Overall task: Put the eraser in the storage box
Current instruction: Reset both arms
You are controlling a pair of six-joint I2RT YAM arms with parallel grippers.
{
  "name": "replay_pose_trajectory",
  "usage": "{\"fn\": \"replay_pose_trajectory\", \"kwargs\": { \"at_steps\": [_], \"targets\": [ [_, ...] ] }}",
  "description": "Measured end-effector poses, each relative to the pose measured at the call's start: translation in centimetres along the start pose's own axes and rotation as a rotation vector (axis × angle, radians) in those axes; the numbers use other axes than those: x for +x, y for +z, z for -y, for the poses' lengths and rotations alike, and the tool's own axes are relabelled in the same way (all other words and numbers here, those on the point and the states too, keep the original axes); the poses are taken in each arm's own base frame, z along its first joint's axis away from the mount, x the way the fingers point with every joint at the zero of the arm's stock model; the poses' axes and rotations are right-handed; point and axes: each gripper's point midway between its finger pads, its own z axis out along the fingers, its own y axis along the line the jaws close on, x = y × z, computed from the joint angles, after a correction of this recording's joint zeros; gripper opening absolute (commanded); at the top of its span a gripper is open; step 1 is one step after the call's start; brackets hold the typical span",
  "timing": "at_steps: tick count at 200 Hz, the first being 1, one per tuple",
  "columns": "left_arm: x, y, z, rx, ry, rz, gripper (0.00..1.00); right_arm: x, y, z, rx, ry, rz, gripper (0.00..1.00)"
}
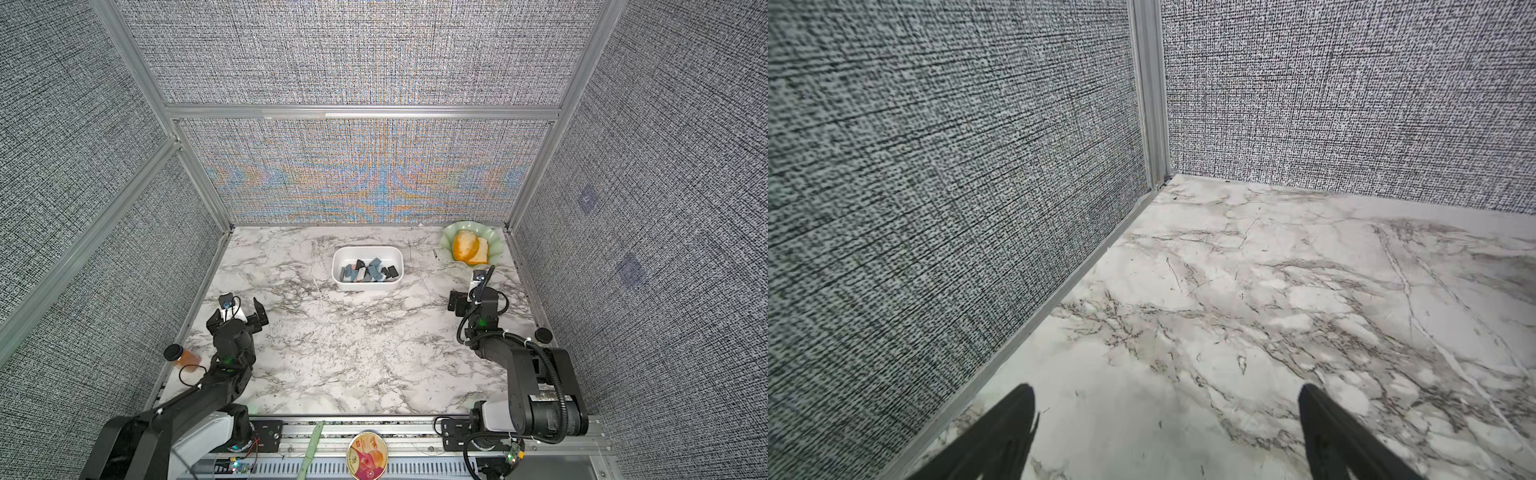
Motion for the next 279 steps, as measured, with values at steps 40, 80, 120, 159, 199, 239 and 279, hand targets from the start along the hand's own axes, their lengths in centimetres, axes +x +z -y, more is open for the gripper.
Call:
{"fn": "replay_pose_trajectory", "kwargs": {
  "at_steps": [40,80,120,159,199,239,279],
  "targets": [
    [0.3,2.1,1.8,0.056,0.026,-0.006,0.99,0.8,-0.2,0.2,0.008,-0.007,0.046,0.99],
    [0.8,2.7,2.2,0.102,0.032,0.002,1.0,1.8,0.6,0.5,0.024,-0.009,0.052,0.99],
    [0.8,4.3,2.8,0.139,0.025,-0.015,1.0,0.5,0.9,0.7,0.037,-0.005,0.088,0.99],
    [0.7,4.6,3.0,0.157,0.019,-0.02,1.0,0.5,0.9,0.7,0.04,-0.005,0.088,0.99],
    [0.7,4.7,3.1,0.163,0.018,-0.022,0.99,0.5,0.9,0.7,0.04,-0.005,0.089,0.99],
    [0.6,4.6,3.3,0.175,0.015,-0.019,1.0,0.5,0.9,0.7,0.04,-0.005,0.088,0.99],
    [0.6,4.6,3.3,0.176,0.015,-0.021,1.0,0.5,0.9,0.7,0.04,-0.005,0.088,0.99]
  ]
}}
